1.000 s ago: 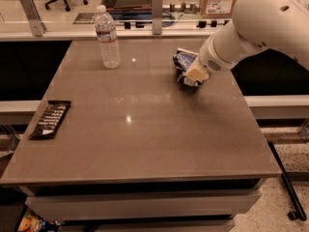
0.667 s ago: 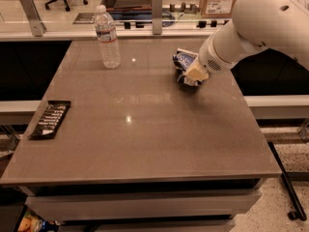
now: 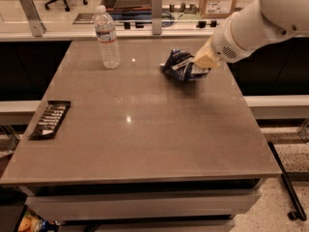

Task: Move blue chip bag near rxbar chocolate

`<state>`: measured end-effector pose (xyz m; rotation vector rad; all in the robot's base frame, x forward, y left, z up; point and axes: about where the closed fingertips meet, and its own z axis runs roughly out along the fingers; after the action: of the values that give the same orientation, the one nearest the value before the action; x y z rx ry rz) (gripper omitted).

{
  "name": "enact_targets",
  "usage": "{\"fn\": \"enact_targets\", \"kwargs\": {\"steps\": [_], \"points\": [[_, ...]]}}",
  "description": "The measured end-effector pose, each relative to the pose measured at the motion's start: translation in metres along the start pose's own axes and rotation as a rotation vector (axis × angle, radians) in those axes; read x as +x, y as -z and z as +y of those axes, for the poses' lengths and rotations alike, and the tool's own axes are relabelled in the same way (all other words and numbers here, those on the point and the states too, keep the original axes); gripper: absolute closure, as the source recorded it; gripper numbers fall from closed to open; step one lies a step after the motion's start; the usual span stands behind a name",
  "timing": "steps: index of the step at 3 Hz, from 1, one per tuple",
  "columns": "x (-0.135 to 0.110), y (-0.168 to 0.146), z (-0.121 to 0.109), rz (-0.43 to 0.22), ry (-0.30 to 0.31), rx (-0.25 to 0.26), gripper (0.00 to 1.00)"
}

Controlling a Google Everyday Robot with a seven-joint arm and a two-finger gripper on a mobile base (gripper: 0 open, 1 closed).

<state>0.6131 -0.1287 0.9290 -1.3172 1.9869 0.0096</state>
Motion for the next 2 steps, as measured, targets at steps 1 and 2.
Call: {"fn": "enact_targets", "kwargs": {"steps": [1, 2], "points": [[-0.020, 0.028, 0.006, -0.052, 0.049, 0.003, 1.00], [-0.046, 0.047, 0.026, -0.119, 0.121, -0.033, 1.00]]}}
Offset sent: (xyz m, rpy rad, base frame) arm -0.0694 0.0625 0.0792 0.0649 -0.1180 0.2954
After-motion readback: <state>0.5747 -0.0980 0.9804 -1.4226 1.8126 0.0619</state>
